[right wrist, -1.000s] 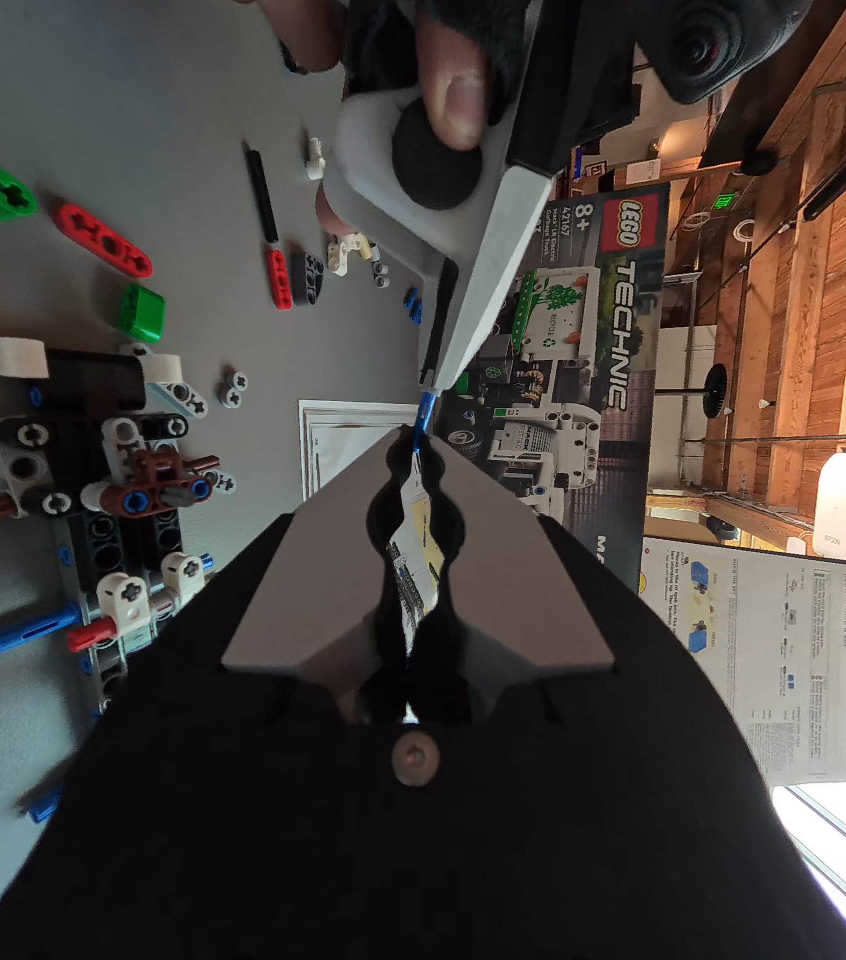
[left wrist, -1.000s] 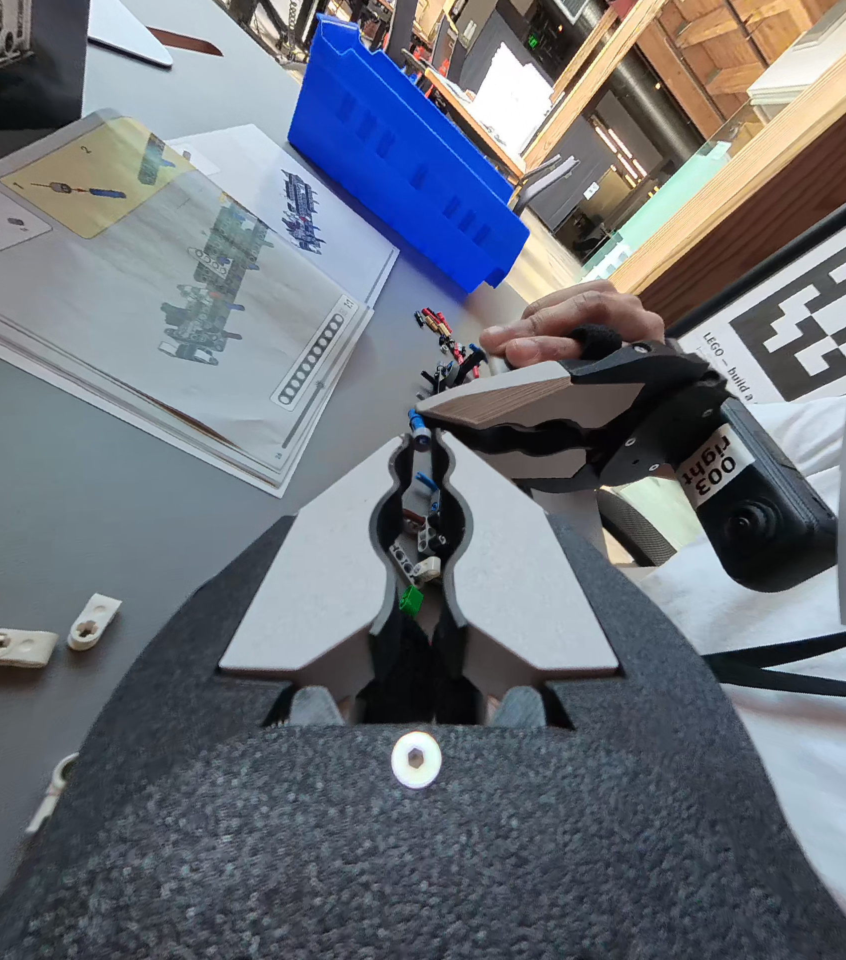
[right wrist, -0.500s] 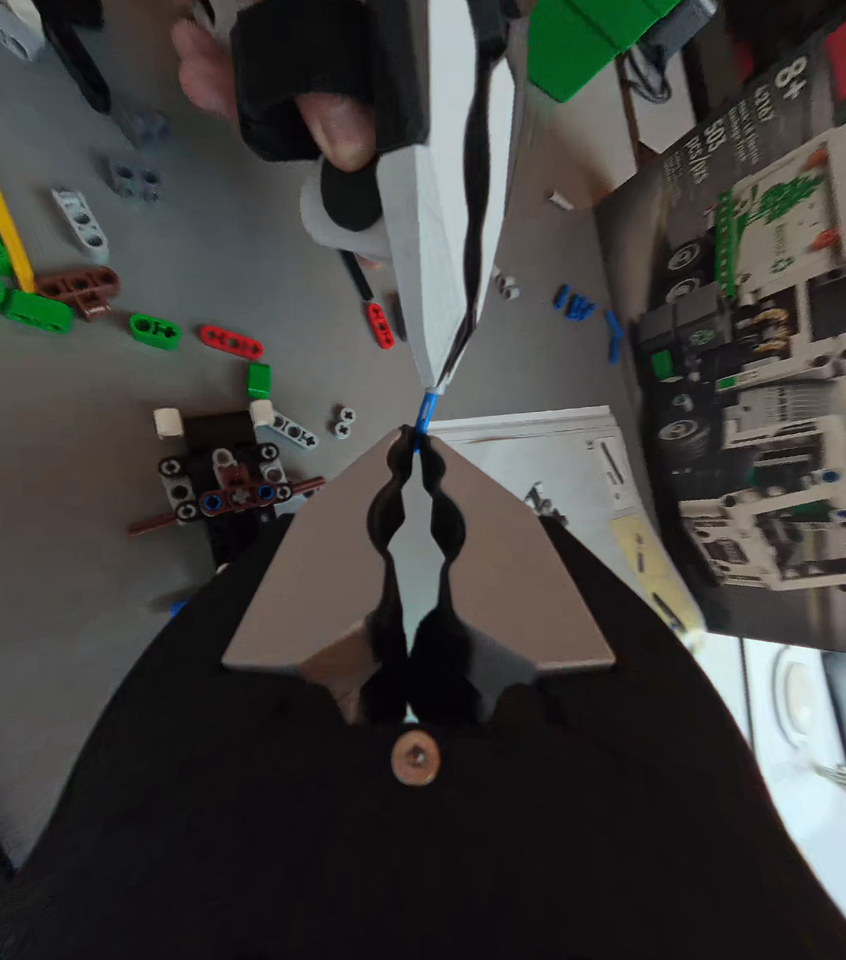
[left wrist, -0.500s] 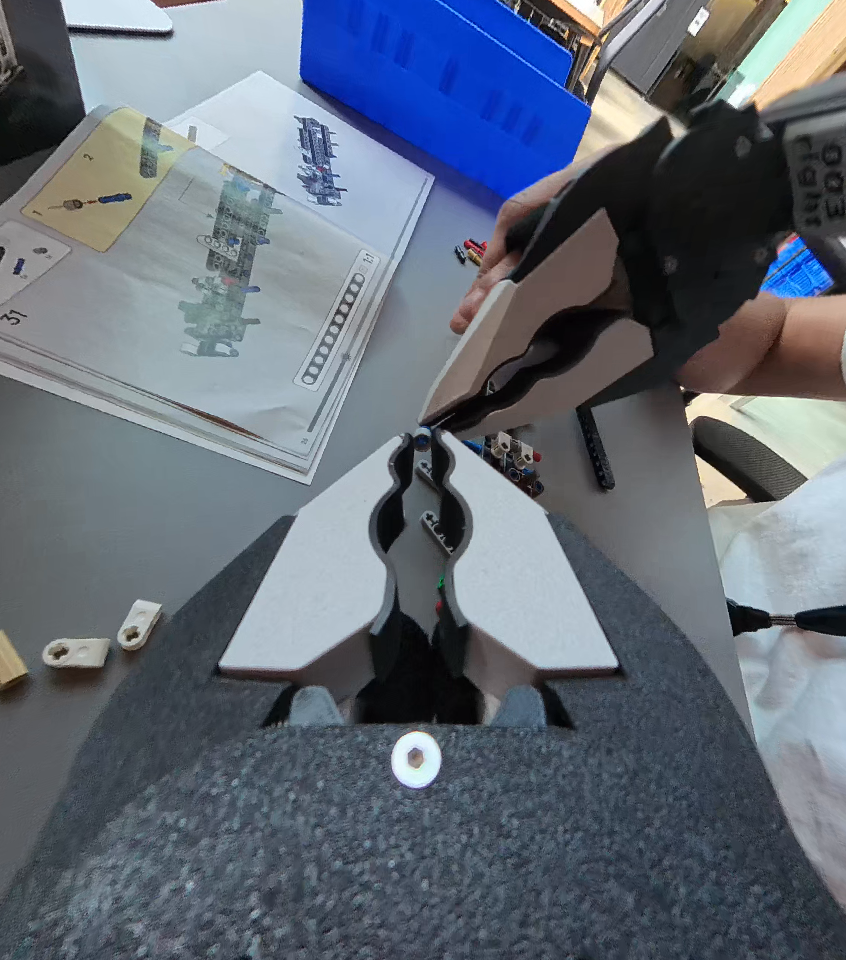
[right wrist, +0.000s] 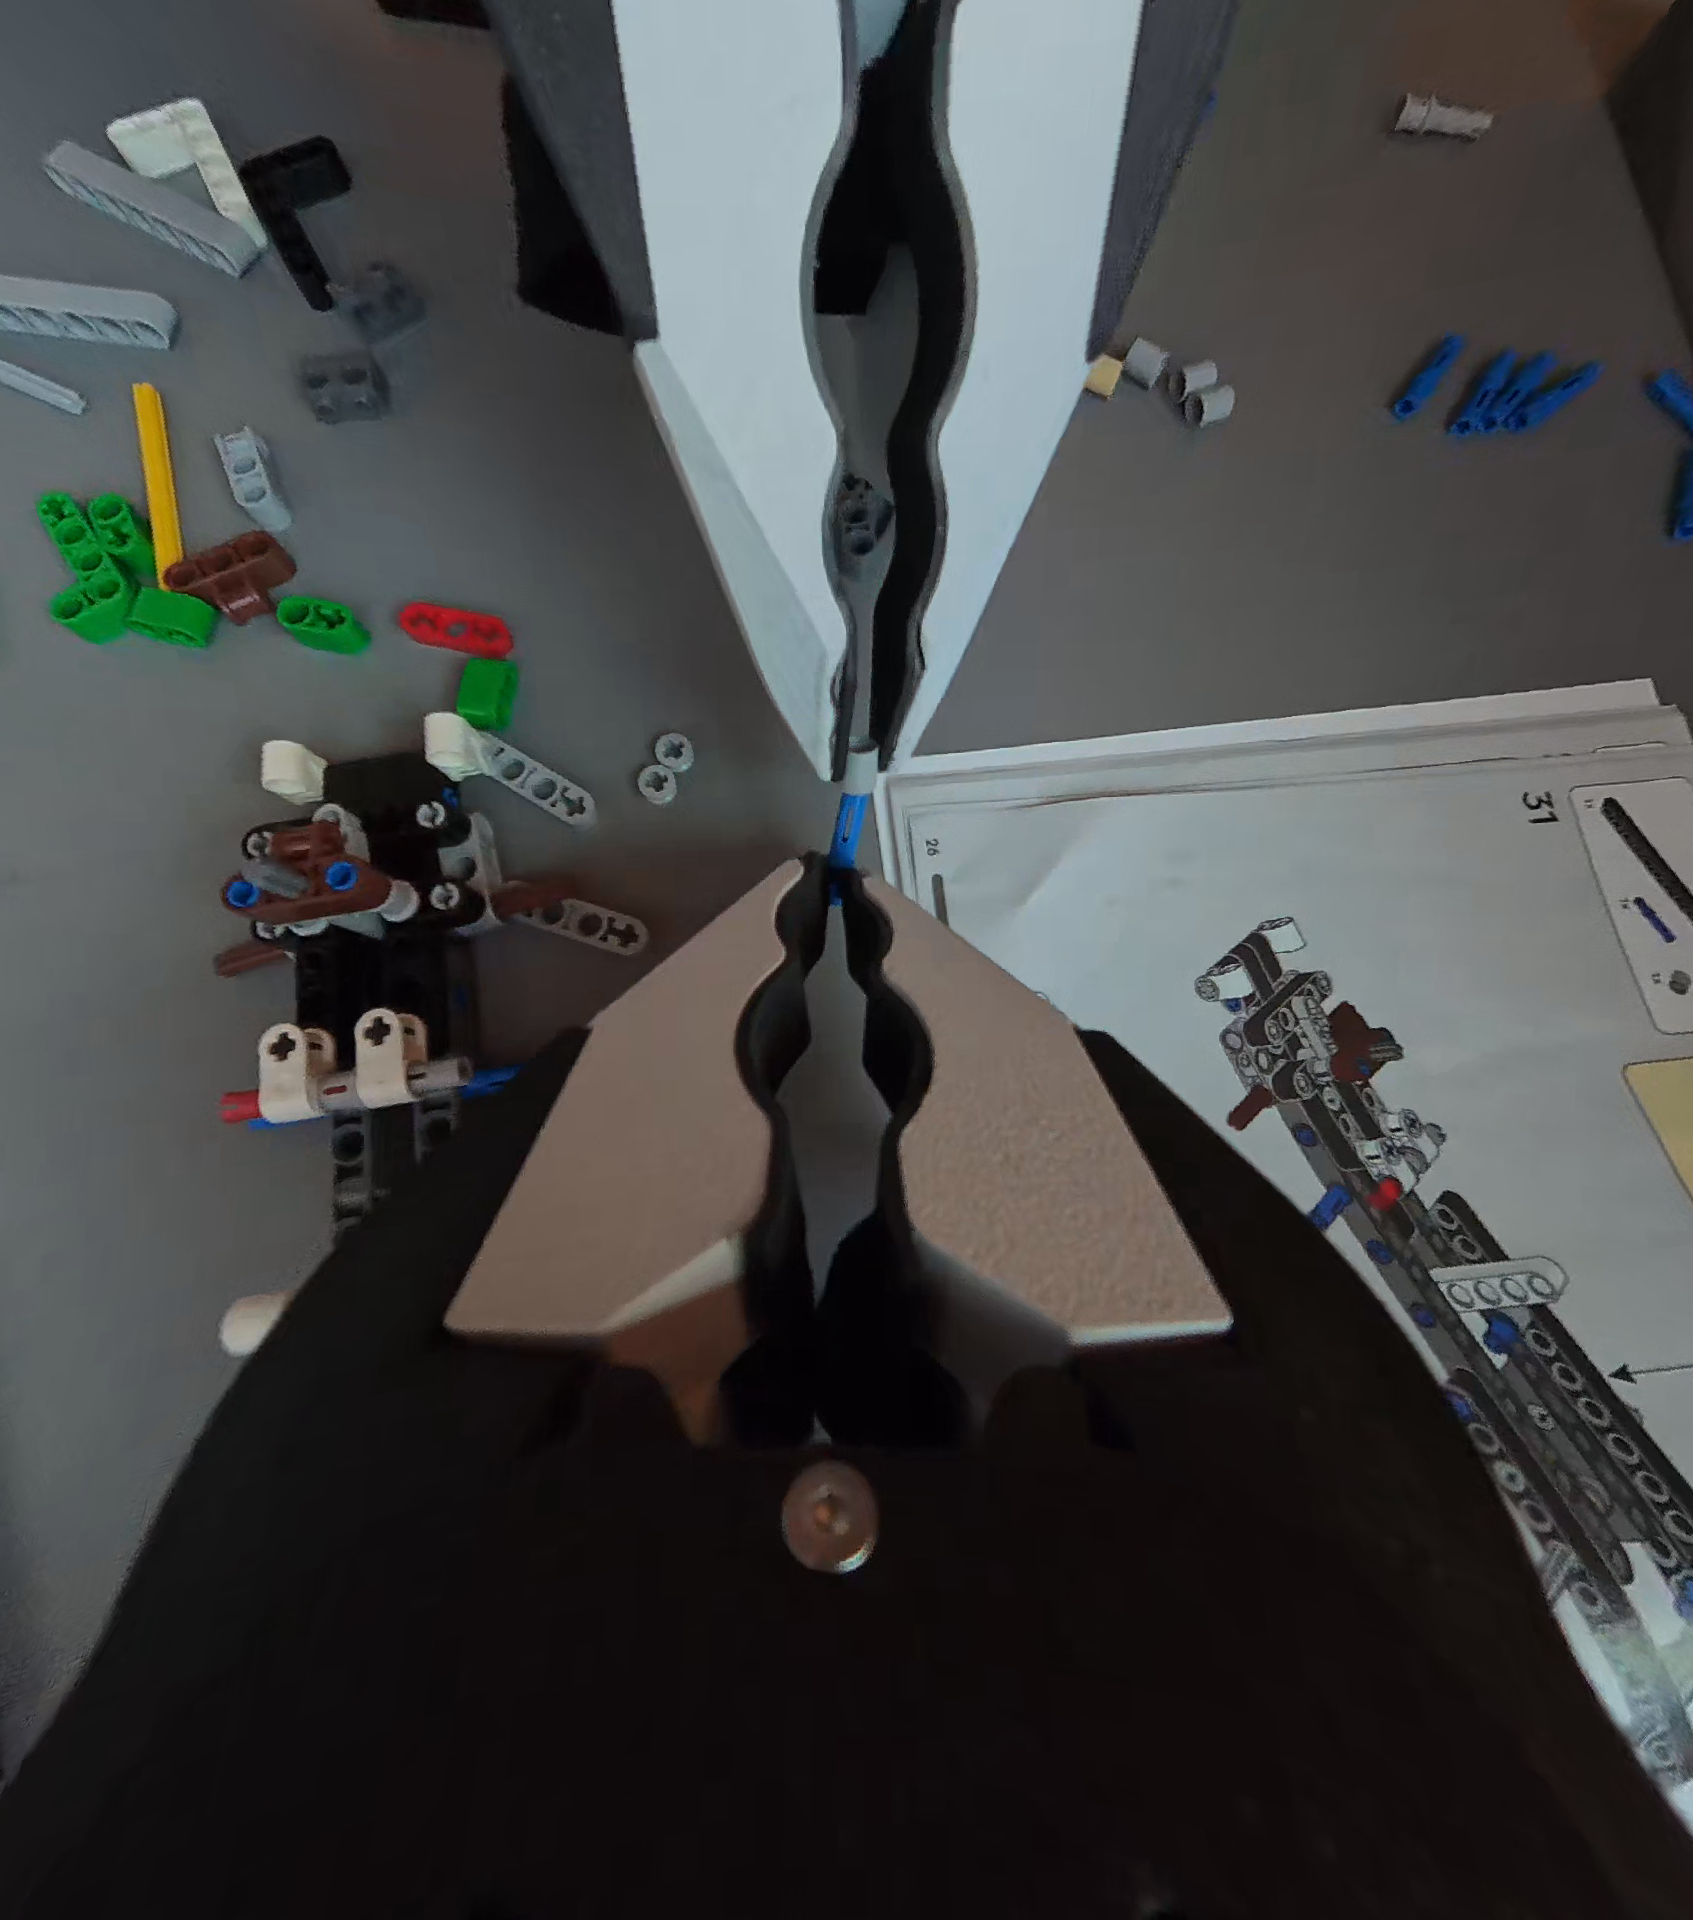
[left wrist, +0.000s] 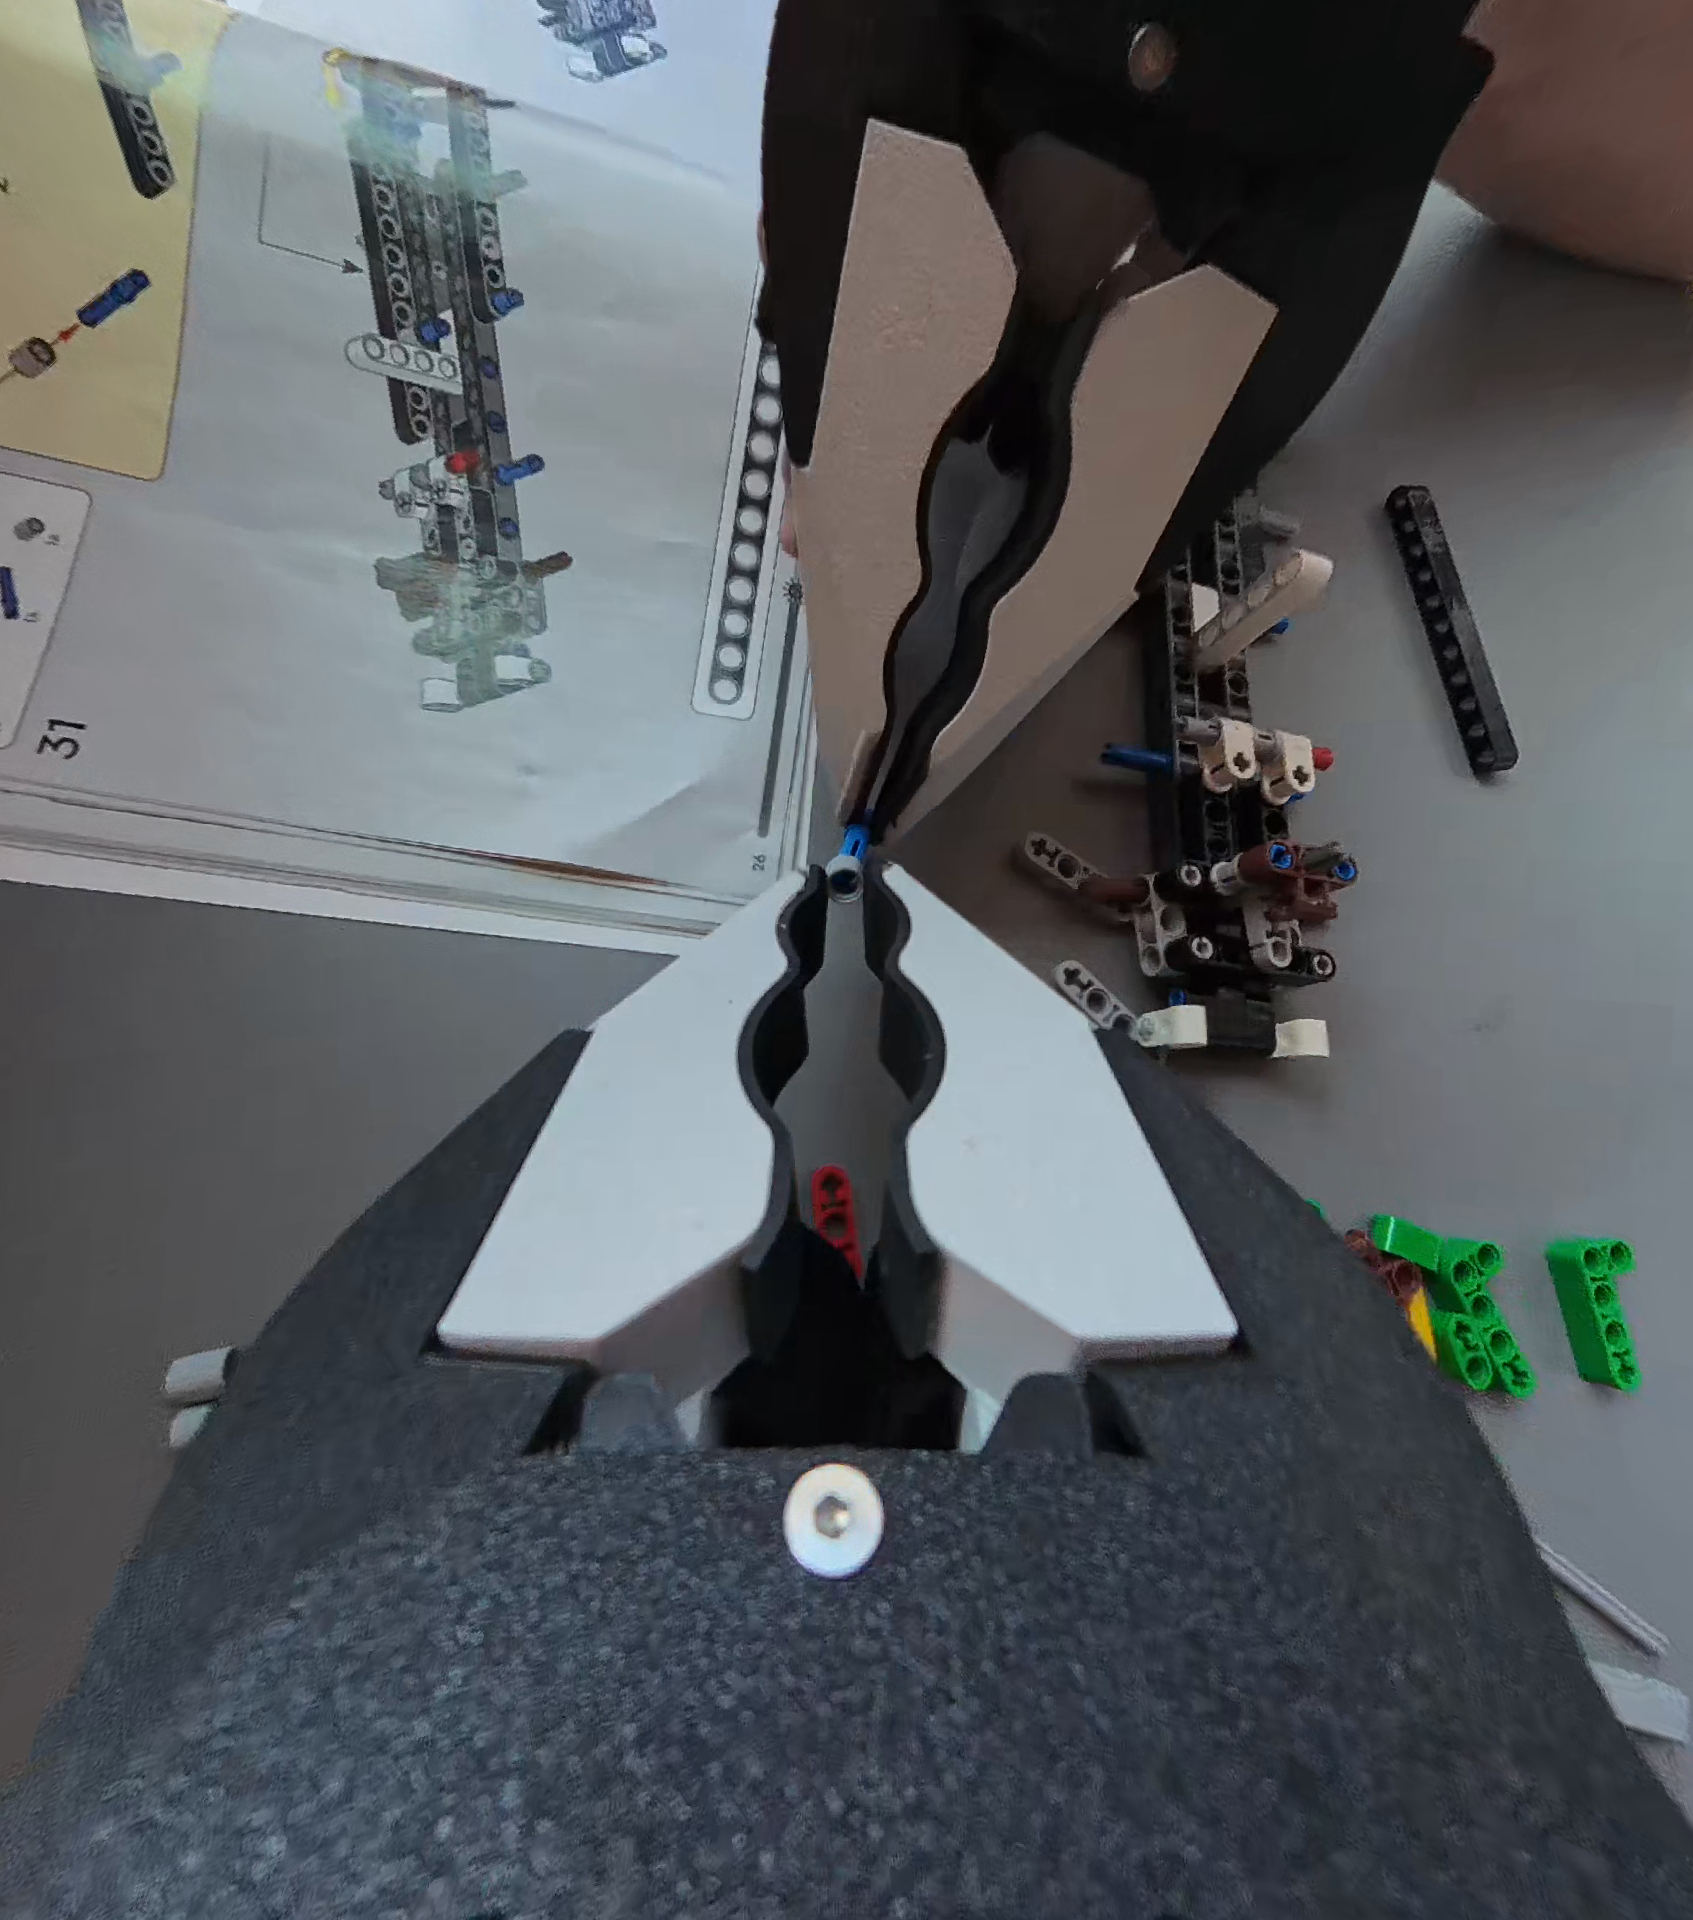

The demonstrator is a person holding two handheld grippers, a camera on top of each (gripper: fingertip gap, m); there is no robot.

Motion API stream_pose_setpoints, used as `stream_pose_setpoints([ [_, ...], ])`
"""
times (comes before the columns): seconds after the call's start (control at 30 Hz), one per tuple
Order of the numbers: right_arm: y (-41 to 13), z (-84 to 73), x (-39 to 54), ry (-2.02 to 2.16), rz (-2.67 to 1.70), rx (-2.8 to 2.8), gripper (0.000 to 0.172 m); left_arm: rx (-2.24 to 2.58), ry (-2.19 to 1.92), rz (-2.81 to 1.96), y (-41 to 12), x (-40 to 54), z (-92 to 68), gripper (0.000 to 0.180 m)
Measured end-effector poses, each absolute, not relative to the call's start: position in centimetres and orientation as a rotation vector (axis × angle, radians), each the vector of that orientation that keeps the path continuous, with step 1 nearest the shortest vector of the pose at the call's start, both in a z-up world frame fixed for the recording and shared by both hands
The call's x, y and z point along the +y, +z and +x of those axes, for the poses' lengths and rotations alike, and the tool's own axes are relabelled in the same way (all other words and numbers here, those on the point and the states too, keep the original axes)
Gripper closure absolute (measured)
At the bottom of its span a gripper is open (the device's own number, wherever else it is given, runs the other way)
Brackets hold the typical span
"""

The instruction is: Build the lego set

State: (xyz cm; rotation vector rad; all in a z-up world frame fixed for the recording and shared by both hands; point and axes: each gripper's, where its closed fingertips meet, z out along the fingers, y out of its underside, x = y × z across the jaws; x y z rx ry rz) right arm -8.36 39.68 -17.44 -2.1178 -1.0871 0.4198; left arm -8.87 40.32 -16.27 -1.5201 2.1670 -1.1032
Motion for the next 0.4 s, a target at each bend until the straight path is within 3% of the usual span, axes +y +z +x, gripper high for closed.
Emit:
stream_pose_setpoints([
  [0.03, -17.68, -8.28, 39.78, 0.395, -2.110, -1.104, 0.170, 2.194, -1.095, -1.527, -16.56, 40.35, -8.87, 0.175],
  [0.4, -18.39, -8.22, 39.99, 0.455, -2.124, -1.039, 0.169, 2.208, -1.173, -1.579, -17.53, 40.80, -8.55, 0.175],
])
